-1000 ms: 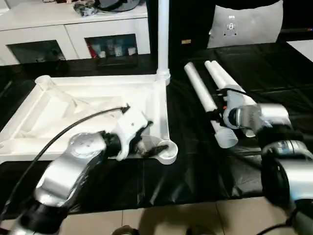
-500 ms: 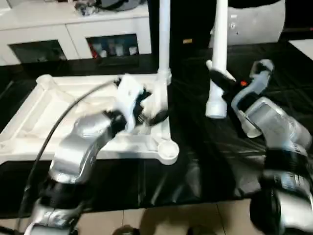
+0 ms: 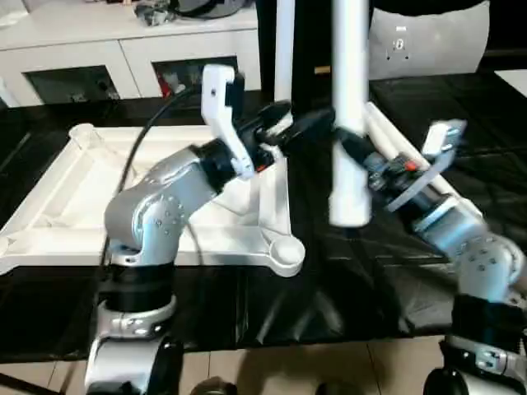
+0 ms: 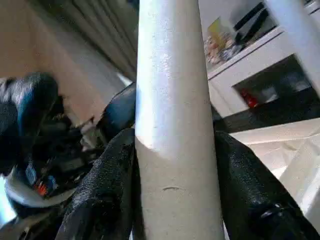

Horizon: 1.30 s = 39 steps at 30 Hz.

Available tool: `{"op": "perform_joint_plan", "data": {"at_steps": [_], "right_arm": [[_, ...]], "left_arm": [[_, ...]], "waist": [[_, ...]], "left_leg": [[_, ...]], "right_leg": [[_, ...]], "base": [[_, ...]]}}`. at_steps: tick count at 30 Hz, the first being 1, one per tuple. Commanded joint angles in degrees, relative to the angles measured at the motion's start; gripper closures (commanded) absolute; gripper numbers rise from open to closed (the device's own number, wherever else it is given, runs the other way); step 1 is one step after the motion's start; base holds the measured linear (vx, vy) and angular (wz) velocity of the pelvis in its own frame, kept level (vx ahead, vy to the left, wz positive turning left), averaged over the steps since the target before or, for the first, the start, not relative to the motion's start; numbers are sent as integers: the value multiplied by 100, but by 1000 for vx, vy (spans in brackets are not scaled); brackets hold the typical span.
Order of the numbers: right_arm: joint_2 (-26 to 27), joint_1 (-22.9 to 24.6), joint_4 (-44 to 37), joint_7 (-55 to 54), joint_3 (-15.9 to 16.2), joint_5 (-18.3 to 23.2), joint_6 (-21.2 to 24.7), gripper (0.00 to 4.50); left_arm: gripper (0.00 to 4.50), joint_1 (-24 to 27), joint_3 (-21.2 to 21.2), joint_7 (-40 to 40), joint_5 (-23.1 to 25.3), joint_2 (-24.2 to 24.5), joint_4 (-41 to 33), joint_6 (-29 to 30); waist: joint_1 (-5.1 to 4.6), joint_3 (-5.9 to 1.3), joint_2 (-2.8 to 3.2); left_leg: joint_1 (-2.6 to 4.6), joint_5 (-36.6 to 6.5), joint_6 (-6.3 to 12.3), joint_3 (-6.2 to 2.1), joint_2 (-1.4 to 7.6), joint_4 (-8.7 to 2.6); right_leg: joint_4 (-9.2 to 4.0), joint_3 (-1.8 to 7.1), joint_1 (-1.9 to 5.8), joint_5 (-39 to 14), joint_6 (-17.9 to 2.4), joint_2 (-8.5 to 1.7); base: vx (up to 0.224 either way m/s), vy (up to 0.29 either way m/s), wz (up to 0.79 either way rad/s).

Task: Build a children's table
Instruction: Pick table leg

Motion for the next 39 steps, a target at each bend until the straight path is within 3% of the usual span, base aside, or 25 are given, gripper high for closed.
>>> {"op": "perform_joint_plan", "data": {"at_steps": [1,9,10,13,17,23,29,32,39], "right_arm": [[-38,46,-304,96,197,53,20,266],[54,289,-641,-155,880,-459,-396,266],[94,333,-700,-203,972,-542,-477,266],[94,506,-834,-332,1507,-1145,-1025,266],[144,587,-775,-476,1831,-1639,-1567,266],[331,685,-707,-607,2050,-1906,-2045,266],[325,759,-618,-663,2174,-2109,-2356,266],[313,772,-543,-644,2247,-2222,-2485,266],[285,758,-436,-675,2336,-2296,-2659,266]], "left_arm": [[0,-91,78,108,-146,-35,77,150],[0,-32,-75,264,-166,-134,154,208],[28,-7,-93,320,-138,-141,136,203],[35,109,-309,449,225,-95,31,-146],[35,258,-740,394,760,56,-131,-764],[35,482,-1279,493,1351,310,-284,-1226],[35,622,-1273,679,1576,286,-317,-1491],[35,652,-1427,668,1806,423,-318,-1699],[35,609,-1521,723,2147,564,-204,-2076]], "waist": [[53,-467,-70],[61,-486,-23],[55,-483,-31],[52,-481,2],[39,-475,-6],[-6,-470,29],[-27,-469,27],[-25,-471,-7],[-37,-481,19]], "left_leg": [[36,-870,137,-30,62,-346],[26,-794,125,-61,85,-374],[28,-797,125,-53,81,-373],[23,-857,98,-66,88,-388],[14,-956,77,-76,98,-407],[23,-1116,38,-84,108,-429],[22,-1166,34,-73,100,-424],[14,-1155,63,-77,102,-426],[17,-1105,78,-75,106,-420]], "right_leg": [[-552,92,324,-1812,-899,-259],[-533,82,336,-1516,-940,-270],[-545,82,331,-1509,-936,-266],[-547,83,340,-1535,-860,-275],[-571,90,334,-1679,-738,-288],[-551,95,325,-1587,-779,-279],[-553,100,323,-1639,-793,-278],[-559,106,321,-1704,-754,-284],[-533,108,320,-1452,-812,-278]], "base": [[0,0,0],[0,0,0],[0,0,0],[0,0,0],[0,0,0],[0,0,0],[0,0,0],[0,0,0],[0,0,0]]}}
